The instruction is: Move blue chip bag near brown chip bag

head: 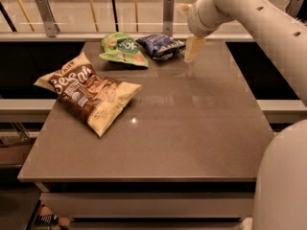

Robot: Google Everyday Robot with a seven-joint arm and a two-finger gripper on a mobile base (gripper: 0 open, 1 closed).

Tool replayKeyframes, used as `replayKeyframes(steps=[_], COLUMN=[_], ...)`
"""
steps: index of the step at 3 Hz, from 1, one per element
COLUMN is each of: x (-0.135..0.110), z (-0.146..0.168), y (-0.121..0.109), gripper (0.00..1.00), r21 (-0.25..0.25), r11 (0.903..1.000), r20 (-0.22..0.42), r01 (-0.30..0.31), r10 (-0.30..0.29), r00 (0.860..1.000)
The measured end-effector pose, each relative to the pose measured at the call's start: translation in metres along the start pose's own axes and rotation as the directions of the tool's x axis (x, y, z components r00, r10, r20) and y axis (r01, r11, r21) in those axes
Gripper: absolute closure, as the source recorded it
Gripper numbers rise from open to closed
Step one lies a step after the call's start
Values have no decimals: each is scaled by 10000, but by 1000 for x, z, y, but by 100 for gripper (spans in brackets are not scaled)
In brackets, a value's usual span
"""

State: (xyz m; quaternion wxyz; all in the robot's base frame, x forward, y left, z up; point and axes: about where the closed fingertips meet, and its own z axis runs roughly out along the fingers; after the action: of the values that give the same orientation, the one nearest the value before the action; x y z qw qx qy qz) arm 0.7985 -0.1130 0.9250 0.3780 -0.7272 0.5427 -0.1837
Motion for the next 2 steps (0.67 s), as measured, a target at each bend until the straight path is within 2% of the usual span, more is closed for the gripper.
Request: replayKeyframes(steps=[2], x=[-7], z=[31], y=[-5], gripper=[0], r21=[15], r11=[10000], r20=[643], r01=[16], r10=[-17], r00=[9979])
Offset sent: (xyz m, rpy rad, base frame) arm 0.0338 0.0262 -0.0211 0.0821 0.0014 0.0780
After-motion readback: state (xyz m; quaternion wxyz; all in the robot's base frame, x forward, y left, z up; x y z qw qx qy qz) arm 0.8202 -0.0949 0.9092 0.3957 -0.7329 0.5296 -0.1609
